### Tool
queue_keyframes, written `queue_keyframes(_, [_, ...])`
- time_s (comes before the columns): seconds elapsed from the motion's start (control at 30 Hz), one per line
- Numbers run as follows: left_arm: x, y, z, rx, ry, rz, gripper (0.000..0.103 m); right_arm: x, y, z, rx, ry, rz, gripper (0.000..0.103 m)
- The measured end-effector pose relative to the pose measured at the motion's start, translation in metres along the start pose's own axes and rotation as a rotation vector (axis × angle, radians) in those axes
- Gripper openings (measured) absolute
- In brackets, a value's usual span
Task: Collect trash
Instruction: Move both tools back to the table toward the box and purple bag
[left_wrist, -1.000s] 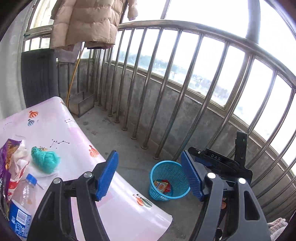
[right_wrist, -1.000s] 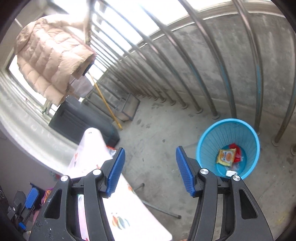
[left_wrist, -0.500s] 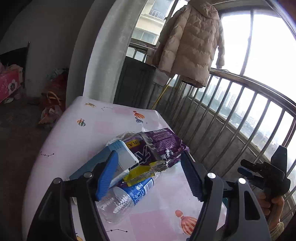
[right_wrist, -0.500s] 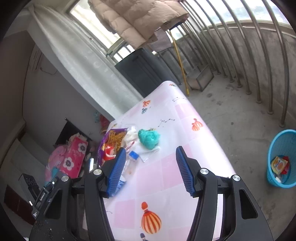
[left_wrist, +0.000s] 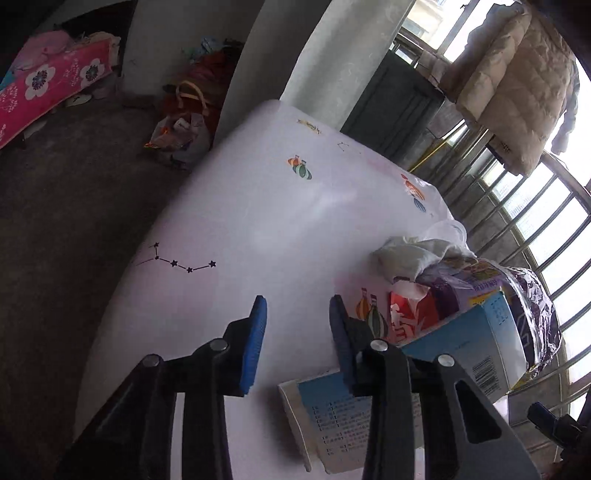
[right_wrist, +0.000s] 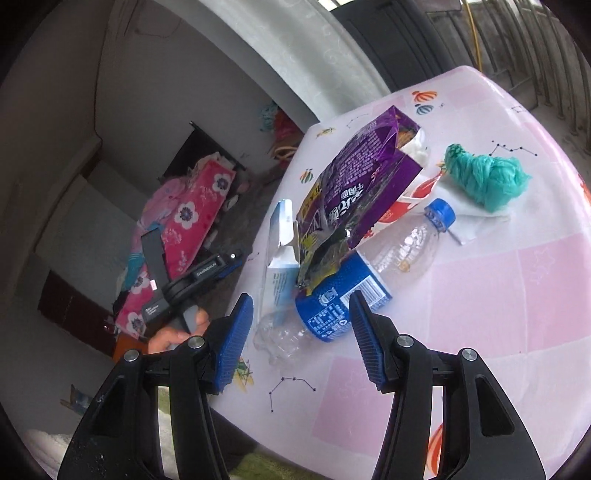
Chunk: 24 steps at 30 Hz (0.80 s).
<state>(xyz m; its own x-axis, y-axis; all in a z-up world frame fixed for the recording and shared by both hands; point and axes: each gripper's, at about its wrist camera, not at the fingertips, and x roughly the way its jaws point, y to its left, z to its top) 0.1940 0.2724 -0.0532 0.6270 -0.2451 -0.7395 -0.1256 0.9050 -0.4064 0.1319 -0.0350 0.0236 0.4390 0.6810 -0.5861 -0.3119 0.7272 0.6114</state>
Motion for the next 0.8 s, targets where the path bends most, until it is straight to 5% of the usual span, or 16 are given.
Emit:
queue_keyframes(0.3, [0.000,-0.011,-0.053,0.022,0.132,-0.109,0.028,0.026,0.003,-0.013,0.023,0.103,0.036,0.053])
queue_keyframes(0.6, [-0.024,-0.026,-0.102,0.006,0.162,-0.193,0.026,0.026,0.000,-0.015,0.032,0.110,0.025,0.052])
queue_keyframes(0.8, [-0.030,-0.035,-0.108,0.033,0.142,-0.185,0.026,0.033,0.007,-0.009,0.009,0.139,-0.028,0.052])
